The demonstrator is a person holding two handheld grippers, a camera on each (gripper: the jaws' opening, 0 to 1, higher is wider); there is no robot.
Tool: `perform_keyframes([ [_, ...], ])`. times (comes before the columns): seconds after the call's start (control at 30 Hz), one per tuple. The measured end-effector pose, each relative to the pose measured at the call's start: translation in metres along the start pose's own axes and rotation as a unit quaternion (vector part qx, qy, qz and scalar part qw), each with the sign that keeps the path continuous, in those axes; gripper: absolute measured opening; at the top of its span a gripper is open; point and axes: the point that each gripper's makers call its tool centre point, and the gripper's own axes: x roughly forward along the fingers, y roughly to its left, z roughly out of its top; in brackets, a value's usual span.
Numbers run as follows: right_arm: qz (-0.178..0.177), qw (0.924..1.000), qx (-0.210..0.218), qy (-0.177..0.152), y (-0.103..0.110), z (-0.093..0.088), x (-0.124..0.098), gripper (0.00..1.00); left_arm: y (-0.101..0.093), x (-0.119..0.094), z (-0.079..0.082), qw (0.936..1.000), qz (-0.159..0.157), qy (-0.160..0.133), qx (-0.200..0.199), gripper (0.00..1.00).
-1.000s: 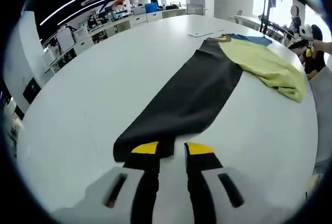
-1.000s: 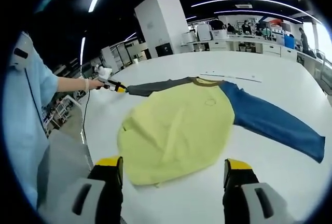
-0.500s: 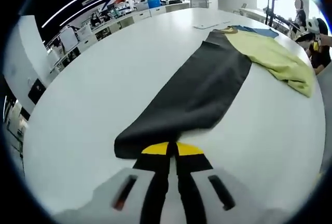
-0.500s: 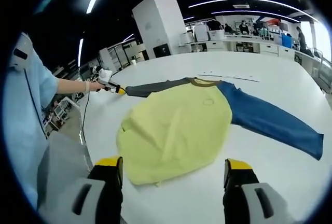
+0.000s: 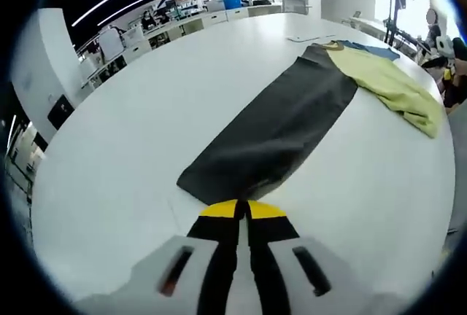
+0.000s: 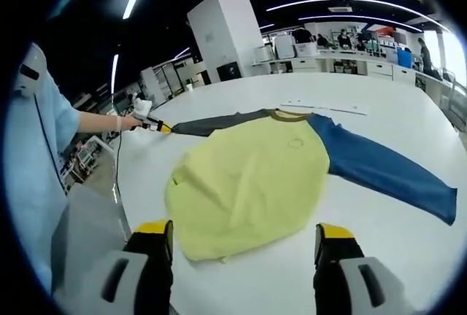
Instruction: Fold the garment on the visible template until the final outline fits inside the template.
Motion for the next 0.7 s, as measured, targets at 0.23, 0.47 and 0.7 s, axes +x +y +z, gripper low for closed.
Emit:
perform_keyframes([
  [0.23, 0.002, 1.0, -0.002, -0.001, 0.0011, 0.0022, 0.0006, 0.79, -0.004, 0.0009, -0.0029, 0.9999, 0.0, 0.005, -0.011, 0.0],
  [0.47, -0.005, 1.0, 0.0, -0.003, -0.0003, 0.0003, -0.0036, 0.79, -0.0055, 0.0004, -0.0055, 0.9997, -0.001, 0.006, -0.024, 0.01],
  [0.7, -0.007, 0.9999, 0.003, -0.008, 0.0011, -0.0013, -0.0081, 0.79, -0.0076, -0.0024, -0.0083, 0.9991, 0.001, 0.005, -0.043, 0.01],
])
